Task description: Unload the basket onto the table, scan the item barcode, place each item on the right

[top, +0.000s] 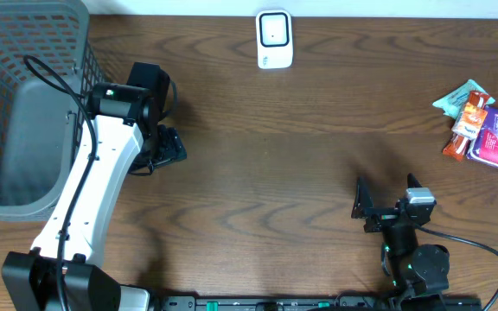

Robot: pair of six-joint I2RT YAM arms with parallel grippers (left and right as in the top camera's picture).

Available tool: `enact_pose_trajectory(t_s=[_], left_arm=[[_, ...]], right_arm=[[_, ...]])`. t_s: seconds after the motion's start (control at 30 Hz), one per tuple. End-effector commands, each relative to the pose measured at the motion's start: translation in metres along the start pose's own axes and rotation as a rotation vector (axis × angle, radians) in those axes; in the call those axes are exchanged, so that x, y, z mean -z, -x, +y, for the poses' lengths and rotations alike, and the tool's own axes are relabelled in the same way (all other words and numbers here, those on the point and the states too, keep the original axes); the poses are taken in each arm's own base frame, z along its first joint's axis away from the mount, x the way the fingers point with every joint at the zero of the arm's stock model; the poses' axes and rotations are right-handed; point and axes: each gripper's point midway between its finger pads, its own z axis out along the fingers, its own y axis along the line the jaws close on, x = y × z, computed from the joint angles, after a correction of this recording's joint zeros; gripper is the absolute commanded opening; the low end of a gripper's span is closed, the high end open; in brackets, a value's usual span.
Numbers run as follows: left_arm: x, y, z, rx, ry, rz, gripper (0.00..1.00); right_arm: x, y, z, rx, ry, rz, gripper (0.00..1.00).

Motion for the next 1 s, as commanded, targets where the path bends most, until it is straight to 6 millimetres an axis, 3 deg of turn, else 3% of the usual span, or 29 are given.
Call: enact_pose_trajectory(t_s=[0.0,0.43,0.63,0.73,0.97], left_arm=[[0.000,-0.001,0.003,0.017,0.005,0.002,0.98],[0.002,0.000,0.003,0.020,-0.002,-0.008,0.98],[0.018,0.002,0.006,0.032,-0.042,-0.073,0.98],[0.026,-0.005,0.017,0.028,-0.036,-0.101,0.98],[0.012,-0.006,0.014,-0.031,-0.152,-0.297,0.98]], right_arm=[[0.000,0.000,-0.004,0.008,-0.015,-0.001,0.99],[0.000,0.000,-0.004,0.008,-0.015,-0.001,0.99],[0.000,0.000,-0.004,0.008,-0.015,-0.001,0.99],[0.000,0.000,-0.004,0.008,-0.015,-0.001,0.99],[0.000,0.000,-0.004,0.008,-0.015,-0.001,0.99]])
